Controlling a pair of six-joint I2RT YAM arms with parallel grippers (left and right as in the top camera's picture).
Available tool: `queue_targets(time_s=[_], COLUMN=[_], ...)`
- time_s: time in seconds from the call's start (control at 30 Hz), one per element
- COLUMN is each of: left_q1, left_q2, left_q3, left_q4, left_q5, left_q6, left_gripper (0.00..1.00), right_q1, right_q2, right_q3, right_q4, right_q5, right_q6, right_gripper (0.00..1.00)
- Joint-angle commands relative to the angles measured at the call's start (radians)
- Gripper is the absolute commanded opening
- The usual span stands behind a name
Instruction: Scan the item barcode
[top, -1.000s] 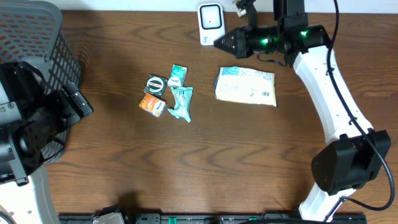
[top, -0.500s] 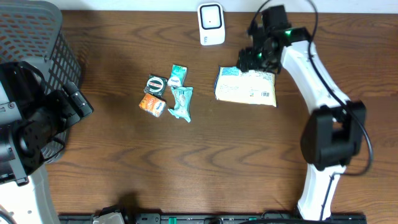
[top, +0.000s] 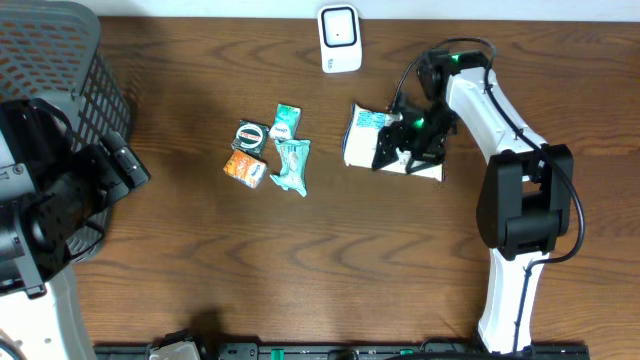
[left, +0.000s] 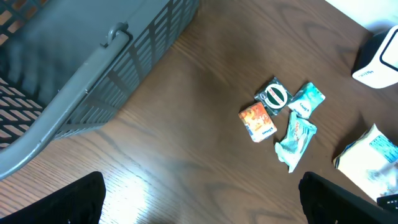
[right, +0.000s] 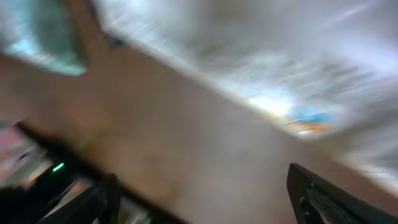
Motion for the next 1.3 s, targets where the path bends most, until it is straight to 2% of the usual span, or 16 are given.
queue_targets(time_s=[0.0, 0.13, 0.27, 0.3, 0.4, 0.43, 0.5, 0.53, 0.57, 0.63, 0.83, 1.17, 1.27], left_q1=[0.005, 0.005, 0.005, 0.005, 0.005, 0.005, 0.005, 0.005, 0.005, 0.005, 0.005, 0.005, 0.005], left_q2=[0.000, 0.000, 0.000, 0.000, 0.000, 0.000, 0.000, 0.000, 0.000, 0.000, 0.000, 0.000, 0.000], left_q3=[-0.009, -0.009, -0.009, -0.009, -0.009, -0.009, -0.009, -0.009, -0.009, -0.009, -0.009, -0.009, -0.009], left_q4=[-0.002, -0.002, -0.002, -0.002, -0.002, -0.002, -0.002, -0.002, -0.002, -0.002, -0.002, -0.002, -0.002], left_q5=[-0.010, -0.010, -0.010, -0.010, -0.010, -0.010, -0.010, -0.010, -0.010, -0.010, -0.010, -0.010, -0.010], left_q6=[-0.002, -0.002, -0.002, -0.002, -0.002, -0.002, -0.002, -0.002, -0.002, -0.002, -0.002, -0.002, -0.002], left_gripper=[0.98, 0.98, 0.98, 0.98, 0.97, 0.98, 0.97, 0.98, 0.98, 0.98, 0.97, 0.98, 0.98], right_q1=[0.003, -0.007, -0.028, -0.031, -0.035, -0.035, -0.036, -0.036, -0.036, -0.037, -0.036, -0.036, -0.036], right_q2=[-0.035, -0.065, -0.082, -0.082, -0.078, -0.076, -0.071, -0.066, -0.062, -0.048, -0.029, -0.071, -0.101], right_q3=[0.015, 0.048, 0.090, 0.092, 0.086, 0.080, 0.064, 0.055, 0.041, -0.002, -0.095, -0.056, -0.047], right_q4=[-0.019, 0.045, 0.207, 0.260, 0.378, 0.412, 0.461, 0.480, 0.497, 0.524, 0.516, 0.157, 0.107], right_q5=[-0.196, -0.148, 0.053, 0.117, 0.290, 0.359, 0.449, 0.467, 0.474, 0.466, 0.297, 0.029, 0.018], right_q6=[-0.066, -0.057, 0.032, 0.053, 0.056, 0.056, 0.055, 0.055, 0.047, 0.038, -0.047, -0.022, -0.001], right_gripper=[0.80, 0.84, 0.83, 0.81, 0.64, 0.65, 0.74, 0.86, 0.91, 0.98, 0.98, 0.99, 0.99])
